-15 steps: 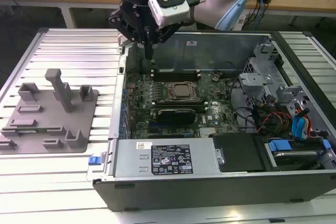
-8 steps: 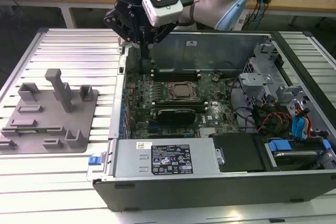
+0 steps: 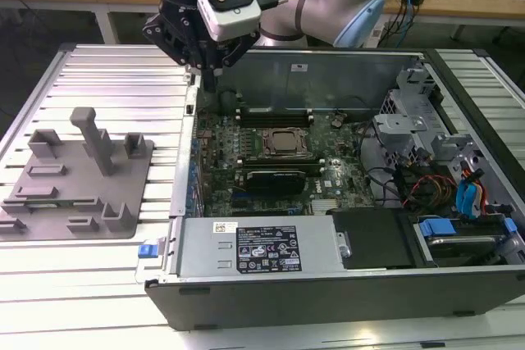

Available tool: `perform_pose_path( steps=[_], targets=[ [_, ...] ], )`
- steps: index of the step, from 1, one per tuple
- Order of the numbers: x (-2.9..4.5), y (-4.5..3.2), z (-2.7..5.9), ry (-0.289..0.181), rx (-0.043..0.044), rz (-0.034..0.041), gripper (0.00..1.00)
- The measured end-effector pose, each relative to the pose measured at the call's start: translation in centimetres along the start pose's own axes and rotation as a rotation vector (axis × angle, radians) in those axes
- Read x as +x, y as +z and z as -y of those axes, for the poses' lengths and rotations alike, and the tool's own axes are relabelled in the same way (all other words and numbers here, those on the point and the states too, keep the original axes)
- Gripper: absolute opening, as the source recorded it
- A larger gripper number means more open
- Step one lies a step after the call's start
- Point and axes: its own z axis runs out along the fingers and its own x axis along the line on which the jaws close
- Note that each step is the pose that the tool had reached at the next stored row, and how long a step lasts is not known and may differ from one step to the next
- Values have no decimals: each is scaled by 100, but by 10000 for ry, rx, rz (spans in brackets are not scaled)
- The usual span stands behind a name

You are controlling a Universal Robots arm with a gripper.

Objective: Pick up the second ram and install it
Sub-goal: 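Reach for the second ram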

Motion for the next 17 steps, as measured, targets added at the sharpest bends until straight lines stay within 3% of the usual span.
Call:
perform_pose_path(
  steps=[17],
  targets=[
    [390,-8,29,0,-1,2,8]
  ],
)
